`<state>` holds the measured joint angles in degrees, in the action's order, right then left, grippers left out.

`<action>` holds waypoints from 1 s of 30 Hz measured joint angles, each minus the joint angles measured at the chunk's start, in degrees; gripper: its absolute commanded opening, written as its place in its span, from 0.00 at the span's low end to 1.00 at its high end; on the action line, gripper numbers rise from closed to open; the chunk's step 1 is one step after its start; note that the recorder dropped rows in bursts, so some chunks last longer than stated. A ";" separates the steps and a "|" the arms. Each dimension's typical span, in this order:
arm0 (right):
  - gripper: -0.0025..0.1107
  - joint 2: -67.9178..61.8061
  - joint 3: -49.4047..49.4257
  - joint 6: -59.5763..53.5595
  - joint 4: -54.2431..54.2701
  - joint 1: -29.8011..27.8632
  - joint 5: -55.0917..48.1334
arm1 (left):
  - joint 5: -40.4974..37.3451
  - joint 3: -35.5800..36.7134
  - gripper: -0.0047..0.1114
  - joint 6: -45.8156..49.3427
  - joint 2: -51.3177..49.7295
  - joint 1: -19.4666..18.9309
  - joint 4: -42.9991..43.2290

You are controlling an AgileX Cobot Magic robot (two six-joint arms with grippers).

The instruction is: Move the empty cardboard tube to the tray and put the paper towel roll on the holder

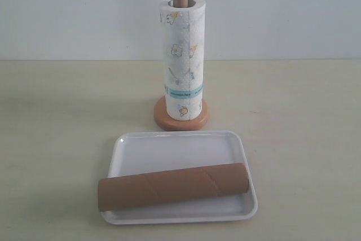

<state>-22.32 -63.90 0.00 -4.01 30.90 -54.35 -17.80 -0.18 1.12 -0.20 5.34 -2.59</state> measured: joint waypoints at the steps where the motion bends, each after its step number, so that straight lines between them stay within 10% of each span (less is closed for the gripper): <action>1: 0.03 0.23 0.00 0.00 0.00 0.00 0.00 | 0.00 0.00 0.08 0.00 0.00 0.00 0.00; 7: 0.03 2.98 3.43 0.00 0.11 -6.58 5.62 | 0.00 0.00 0.08 0.00 0.00 0.00 0.00; 16: 0.03 15.33 39.89 -0.61 0.23 -27.54 30.70 | 0.00 0.00 0.08 0.00 0.00 0.00 0.00; 30: 0.03 17.64 63.63 1.51 0.84 -29.24 44.19 | 0.00 0.00 0.08 0.00 0.00 0.00 0.00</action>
<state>-4.68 -0.27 1.51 -3.17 1.67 -10.16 -17.80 -0.18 1.12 -0.20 5.34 -2.59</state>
